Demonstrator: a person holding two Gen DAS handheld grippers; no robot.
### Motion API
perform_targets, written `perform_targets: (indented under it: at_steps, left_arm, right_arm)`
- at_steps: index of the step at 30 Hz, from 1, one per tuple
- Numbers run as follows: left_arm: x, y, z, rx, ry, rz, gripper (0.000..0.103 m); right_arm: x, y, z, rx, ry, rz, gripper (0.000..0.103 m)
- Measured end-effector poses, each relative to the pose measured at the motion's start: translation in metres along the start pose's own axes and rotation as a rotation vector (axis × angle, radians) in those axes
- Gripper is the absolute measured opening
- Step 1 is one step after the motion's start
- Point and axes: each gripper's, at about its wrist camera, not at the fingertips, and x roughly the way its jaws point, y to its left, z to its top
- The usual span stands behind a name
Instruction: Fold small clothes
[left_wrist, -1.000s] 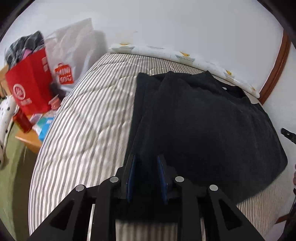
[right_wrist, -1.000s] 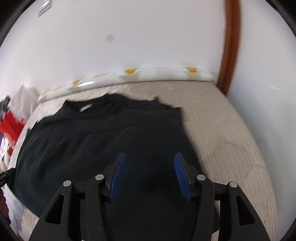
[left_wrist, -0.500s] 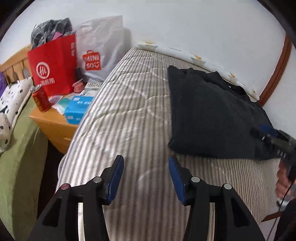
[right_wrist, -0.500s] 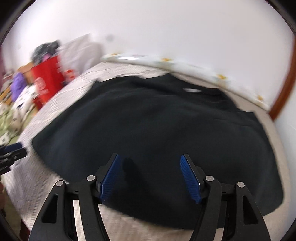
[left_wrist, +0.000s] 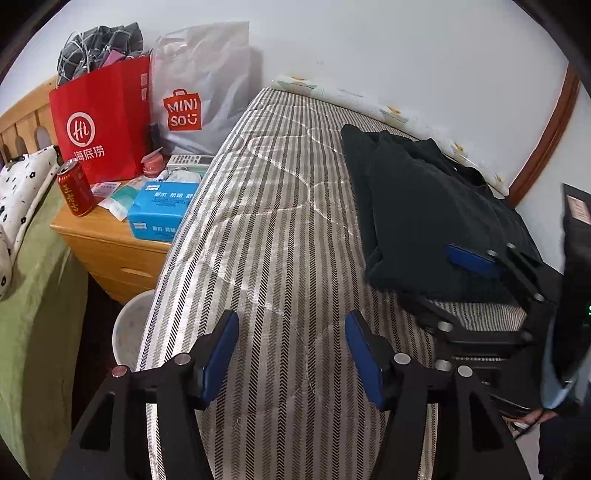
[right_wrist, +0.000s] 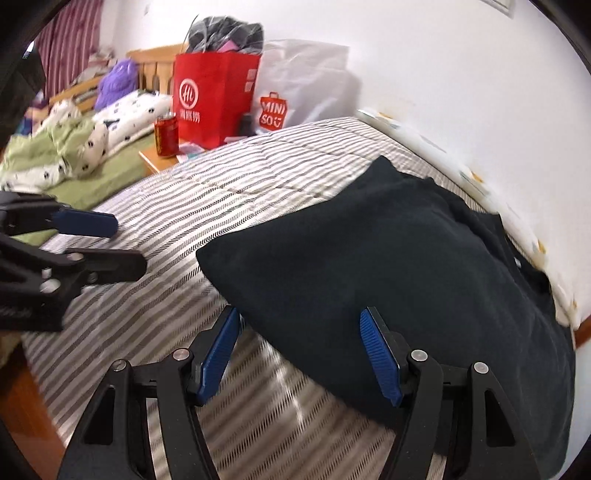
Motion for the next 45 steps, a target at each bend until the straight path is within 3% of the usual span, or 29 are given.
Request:
perform_targets:
  at_steps: [2, 3, 4, 5, 7, 11, 13, 21, 28, 36, 42, 45]
  left_arm:
    - [0.001, 0.0, 0.0, 0.0, -0.002, -0.009, 0.059]
    - [0.002, 0.001, 0.001, -0.004, -0.005, -0.012, 0.059]
    - [0.002, 0.0, 0.001, -0.005, -0.008, -0.013, 0.059]
    - [0.003, 0.0, 0.002, -0.003, -0.009, -0.014, 0.059]
    - [0.005, -0.005, 0.003, 0.005, -0.015, -0.013, 0.06]
    - [0.011, -0.02, 0.006, 0.024, -0.017, -0.021, 0.06]
    - [0.014, -0.029, 0.007, 0.04, -0.021, -0.017, 0.06]
    - [0.024, -0.068, 0.013, 0.073, -0.015, -0.08, 0.06]
    - [0.03, -0.093, 0.017, 0.11, -0.014, -0.098, 0.06]
    - [0.036, -0.103, 0.016, 0.121, -0.018, -0.099, 0.06]
    - [0.037, -0.108, 0.015, 0.154, -0.026, -0.063, 0.06]
    - [0.038, -0.11, 0.013, 0.177, -0.041, -0.036, 0.06]
  right_arm:
    - [0.005, 0.002, 0.004, -0.004, -0.027, -0.003, 0.064]
    - [0.007, 0.001, 0.006, -0.003, -0.031, 0.0, 0.055]
    - [0.008, -0.001, 0.008, 0.0, -0.04, -0.009, 0.033]
    - [0.009, -0.002, 0.011, 0.002, -0.052, -0.029, 0.02]
    - [0.006, -0.01, 0.014, 0.037, -0.058, 0.0, 0.014]
    - [-0.018, -0.051, 0.014, 0.195, -0.126, 0.103, 0.012]
    - [-0.03, -0.07, 0.013, 0.252, -0.16, 0.112, 0.011]
    - [-0.091, -0.162, -0.005, 0.44, -0.27, 0.009, 0.011]
    - [-0.112, -0.23, -0.058, 0.608, -0.298, -0.067, 0.011]
    - [-0.099, -0.276, -0.126, 0.745, -0.191, -0.155, 0.011]
    - [-0.07, -0.283, -0.158, 0.799, -0.109, -0.12, 0.013]
    - [-0.074, -0.287, -0.161, 0.805, -0.112, -0.12, 0.025]
